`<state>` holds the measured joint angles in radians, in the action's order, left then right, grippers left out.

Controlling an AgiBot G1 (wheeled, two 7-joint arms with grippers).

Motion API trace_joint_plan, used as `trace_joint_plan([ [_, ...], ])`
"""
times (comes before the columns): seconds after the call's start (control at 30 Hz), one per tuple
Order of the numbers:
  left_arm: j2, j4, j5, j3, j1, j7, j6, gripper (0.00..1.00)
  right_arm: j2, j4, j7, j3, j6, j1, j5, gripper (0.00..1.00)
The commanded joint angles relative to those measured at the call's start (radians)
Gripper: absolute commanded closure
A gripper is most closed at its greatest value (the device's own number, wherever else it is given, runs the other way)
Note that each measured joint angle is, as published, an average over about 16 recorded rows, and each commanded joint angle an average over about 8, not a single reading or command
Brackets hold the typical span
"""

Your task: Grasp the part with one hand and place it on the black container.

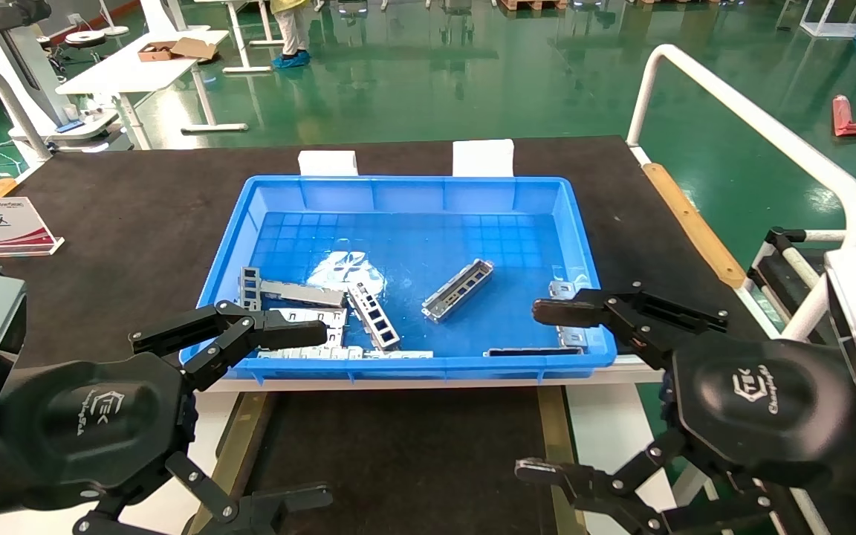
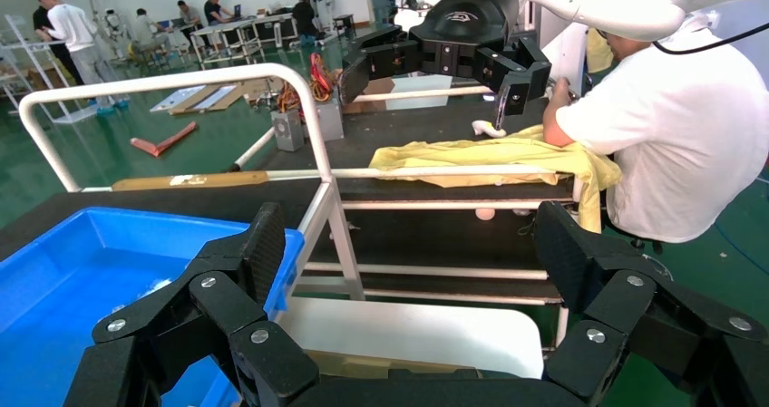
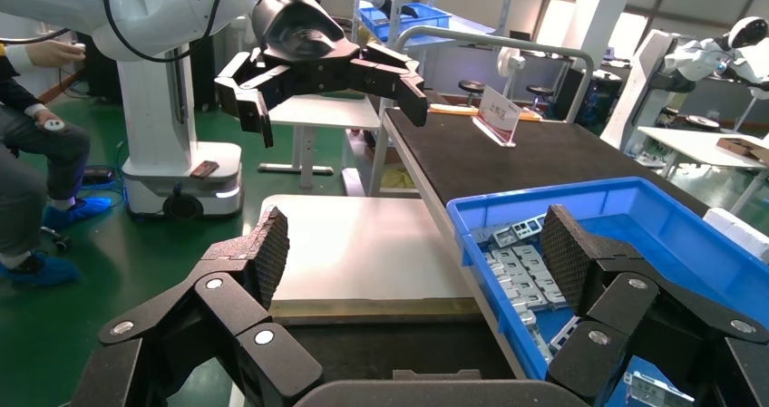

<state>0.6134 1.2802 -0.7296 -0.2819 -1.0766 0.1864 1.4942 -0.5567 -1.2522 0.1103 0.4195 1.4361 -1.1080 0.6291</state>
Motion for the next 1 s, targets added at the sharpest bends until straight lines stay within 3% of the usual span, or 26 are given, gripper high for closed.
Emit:
trace_joint_plan([
  [0.03, 0.0, 0.0, 0.0, 0.0, 0.0, 0.0, 0.0, 0.0, 0.0, 0.0, 0.0, 0.0, 0.0, 0.0, 0.0, 0.0],
  [1.0, 0.0, 0.0, 0.0, 0.0, 0.0, 0.0, 0.0, 0.0, 0.0, 0.0, 0.0, 0.0, 0.0, 0.0, 0.0, 0.0],
])
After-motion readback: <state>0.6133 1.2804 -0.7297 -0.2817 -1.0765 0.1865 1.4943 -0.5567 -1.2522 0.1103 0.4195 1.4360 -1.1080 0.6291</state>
